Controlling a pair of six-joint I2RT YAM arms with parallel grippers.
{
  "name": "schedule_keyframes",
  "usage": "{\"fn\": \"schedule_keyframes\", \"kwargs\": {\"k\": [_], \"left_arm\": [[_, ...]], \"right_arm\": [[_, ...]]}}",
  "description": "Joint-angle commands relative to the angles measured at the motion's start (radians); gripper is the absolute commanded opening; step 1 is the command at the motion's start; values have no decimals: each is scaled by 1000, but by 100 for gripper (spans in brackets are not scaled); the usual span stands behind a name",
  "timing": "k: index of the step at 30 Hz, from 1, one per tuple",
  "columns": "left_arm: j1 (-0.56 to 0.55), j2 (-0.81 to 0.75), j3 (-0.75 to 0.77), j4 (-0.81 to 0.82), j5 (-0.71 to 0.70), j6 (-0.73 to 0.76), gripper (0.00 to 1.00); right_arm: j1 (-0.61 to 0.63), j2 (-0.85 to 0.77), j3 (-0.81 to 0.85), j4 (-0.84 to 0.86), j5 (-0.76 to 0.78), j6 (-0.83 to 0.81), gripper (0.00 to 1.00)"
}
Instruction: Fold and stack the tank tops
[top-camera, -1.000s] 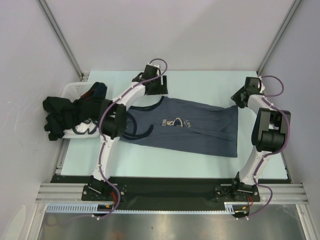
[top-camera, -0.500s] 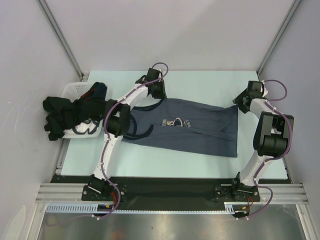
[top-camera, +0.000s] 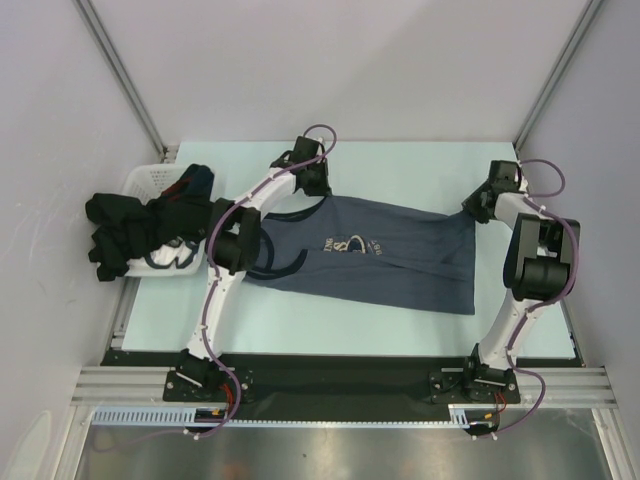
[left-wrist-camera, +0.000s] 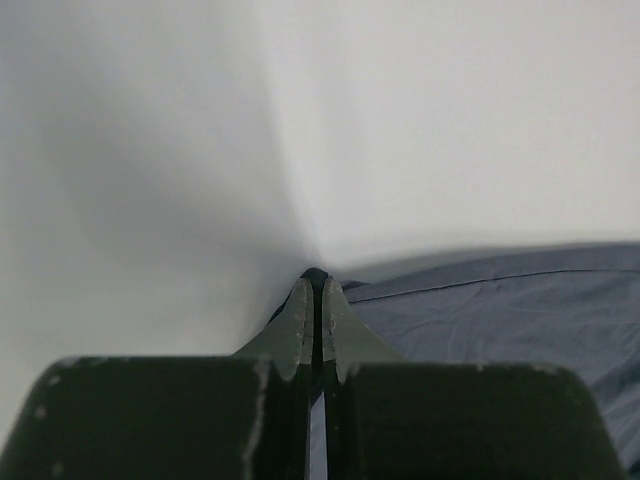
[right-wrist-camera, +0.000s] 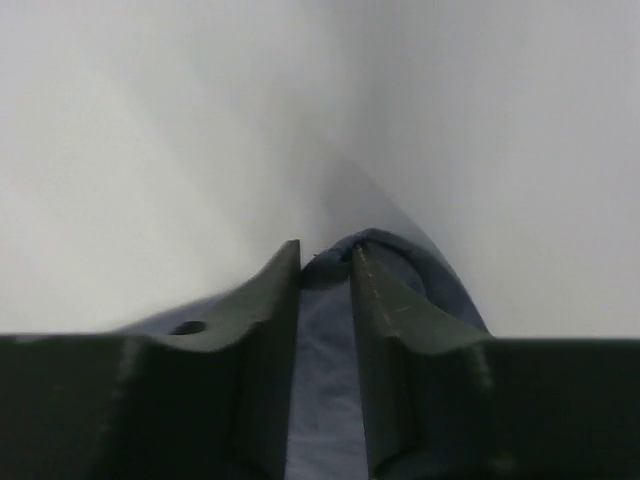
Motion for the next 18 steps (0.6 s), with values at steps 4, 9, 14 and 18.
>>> {"fn": "schedule_keyframes", "kwargs": {"k": [4, 9, 14, 18], "left_arm": [[17, -65, -10, 80, -7, 24, 0], [50, -94, -64, 149, -10, -5, 0], [77, -130, -139, 226, -1, -42, 0], [86, -131, -151, 252, -4, -48, 0]], "right_arm": [[12, 69, 120, 17, -18, 19, 0], [-11, 122, 191, 43, -70, 53, 0], [-51, 254, 338, 77, -178, 114, 1], [-66, 326, 412, 86, -245, 143, 20]]}}
